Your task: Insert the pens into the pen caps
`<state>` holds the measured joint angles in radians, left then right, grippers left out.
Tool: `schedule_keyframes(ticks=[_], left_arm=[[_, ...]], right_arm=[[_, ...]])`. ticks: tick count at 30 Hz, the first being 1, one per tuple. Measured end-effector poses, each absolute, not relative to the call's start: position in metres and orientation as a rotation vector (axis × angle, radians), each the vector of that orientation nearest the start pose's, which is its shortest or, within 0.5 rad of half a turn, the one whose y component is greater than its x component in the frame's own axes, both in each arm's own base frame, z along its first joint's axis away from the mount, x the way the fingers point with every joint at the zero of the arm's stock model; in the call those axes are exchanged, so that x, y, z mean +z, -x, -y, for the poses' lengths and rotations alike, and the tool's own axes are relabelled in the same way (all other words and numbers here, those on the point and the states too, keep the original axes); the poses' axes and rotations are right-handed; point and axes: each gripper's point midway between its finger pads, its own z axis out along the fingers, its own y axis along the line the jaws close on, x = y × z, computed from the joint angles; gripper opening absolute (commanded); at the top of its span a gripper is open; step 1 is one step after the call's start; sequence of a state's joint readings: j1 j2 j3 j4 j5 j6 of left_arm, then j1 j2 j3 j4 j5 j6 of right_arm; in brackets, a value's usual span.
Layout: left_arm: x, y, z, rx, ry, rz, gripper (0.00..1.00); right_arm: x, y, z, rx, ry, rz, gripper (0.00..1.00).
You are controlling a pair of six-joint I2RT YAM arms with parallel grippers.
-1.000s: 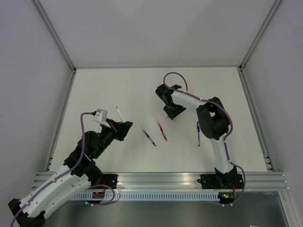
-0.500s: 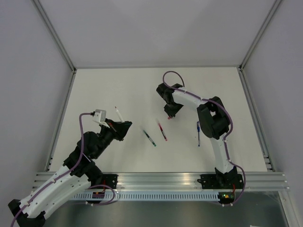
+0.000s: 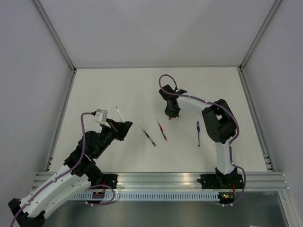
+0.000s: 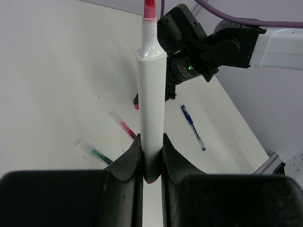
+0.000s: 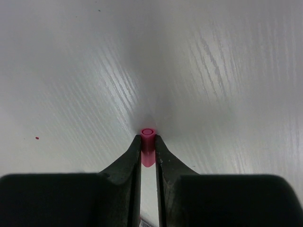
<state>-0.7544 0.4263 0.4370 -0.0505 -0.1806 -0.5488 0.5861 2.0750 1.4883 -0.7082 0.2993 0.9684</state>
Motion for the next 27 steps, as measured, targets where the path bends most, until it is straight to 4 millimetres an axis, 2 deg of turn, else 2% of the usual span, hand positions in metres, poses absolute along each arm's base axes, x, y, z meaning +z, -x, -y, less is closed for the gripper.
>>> schedule_keyframes(ticks=[5, 13, 17, 19, 22, 27], left_arm=[[0.227, -0.208, 0.188, -0.853, -0.059, -1.733, 0.02], [0.201, -0.207, 0.205, -0.867, -0.130, -1.836, 0.02], [0.198, -0.201, 0.218, -0.920, -0.194, -1.855, 0.02], [0.198, -0.197, 0.226, -0.961, -0.238, -1.859, 0.02], [0.200, -0.186, 0.240, -1.049, -0.329, -1.858, 0.02], [0.215, -0.161, 0.263, -1.231, -0.495, -1.805, 0.02]], right_arm=[[0.012, -0.365, -0.219, 0.011, -0.428, -2.666, 0.00], [0.015, -0.329, -0.189, -0.081, -0.208, -2.737, 0.00], [0.032, -0.317, -0.184, -0.034, -0.077, -2.728, 0.00], [0.053, -0.311, -0.188, 0.058, -0.015, -2.686, 0.00], [0.103, -0.307, -0.197, 0.245, 0.069, -2.553, 0.00], [0.218, -0.301, -0.214, 0.553, 0.149, -2.189, 0.00]])
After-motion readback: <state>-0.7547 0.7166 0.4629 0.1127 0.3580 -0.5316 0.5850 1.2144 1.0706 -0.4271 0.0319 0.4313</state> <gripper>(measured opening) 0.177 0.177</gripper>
